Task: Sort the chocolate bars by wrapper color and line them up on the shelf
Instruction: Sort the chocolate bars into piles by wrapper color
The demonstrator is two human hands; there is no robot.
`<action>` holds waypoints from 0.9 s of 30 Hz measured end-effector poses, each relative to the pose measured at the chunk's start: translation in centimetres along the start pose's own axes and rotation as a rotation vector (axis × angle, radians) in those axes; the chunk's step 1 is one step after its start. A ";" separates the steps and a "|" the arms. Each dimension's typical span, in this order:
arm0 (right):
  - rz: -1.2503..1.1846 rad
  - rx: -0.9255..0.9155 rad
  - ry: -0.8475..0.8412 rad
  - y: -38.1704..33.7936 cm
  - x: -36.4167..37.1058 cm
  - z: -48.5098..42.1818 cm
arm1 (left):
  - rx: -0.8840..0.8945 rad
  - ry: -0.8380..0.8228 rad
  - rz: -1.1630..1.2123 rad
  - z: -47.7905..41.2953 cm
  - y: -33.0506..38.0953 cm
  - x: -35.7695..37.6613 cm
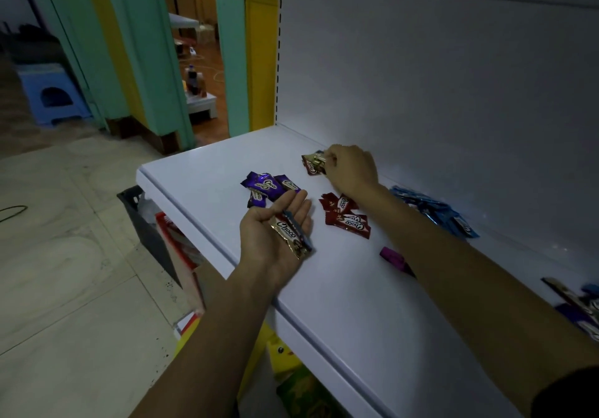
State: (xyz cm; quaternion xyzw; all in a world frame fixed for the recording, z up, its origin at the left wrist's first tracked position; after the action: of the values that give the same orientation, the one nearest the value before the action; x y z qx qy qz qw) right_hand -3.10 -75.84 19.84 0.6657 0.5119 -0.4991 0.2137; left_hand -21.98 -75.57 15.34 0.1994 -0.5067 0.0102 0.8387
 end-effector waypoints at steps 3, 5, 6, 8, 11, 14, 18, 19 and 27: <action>-0.156 -0.077 0.100 -2.8 -1.5 4.0 | 0.001 -0.002 -0.005 0.0 -0.1 0.0; -0.364 -0.049 0.042 -4.9 -2.0 7.2 | -0.006 -0.026 -0.008 0.1 -0.2 0.2; -0.478 -0.025 -0.013 -5.9 -2.0 8.7 | -0.017 -0.046 -0.009 0.2 -0.3 0.4; -0.560 -0.047 -0.117 -7.9 -1.9 10.6 | -0.023 -0.060 -0.011 0.5 -0.3 0.5; -0.502 -0.146 -0.152 -9.6 -2.0 11.8 | 0.019 -0.055 -0.010 0.7 -0.2 0.3; -0.511 -0.126 -0.113 -9.7 -2.6 12.1 | 0.025 -0.044 -0.058 0.8 -0.3 0.3; -0.698 0.054 0.004 -8.4 -3.4 12.2 | 0.010 -0.076 -0.192 1.1 -0.7 0.8; -0.777 0.119 0.054 -7.8 -3.6 12.1 | 0.027 -0.084 -0.275 1.2 -0.8 1.2; -1.051 0.300 0.261 -4.9 -5.2 12.1 | 0.327 -0.112 -0.824 1.7 -1.6 2.4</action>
State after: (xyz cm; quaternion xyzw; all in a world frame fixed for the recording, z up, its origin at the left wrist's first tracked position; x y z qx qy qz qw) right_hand -12.79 -86.02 20.58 0.4003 0.7204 -0.5194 -0.2260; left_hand -21.89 -78.10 17.55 0.5150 -0.4213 -0.2557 0.7013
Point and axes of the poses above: each hand's wrist, its own z-axis away from the middle knuckle, its own x-axis out of the palm, y = z × x, the point moved 5 cm from there along -z, towards the middle knuckle, and after that the axes turned 13 degrees about -x, right-handed, at the moved point
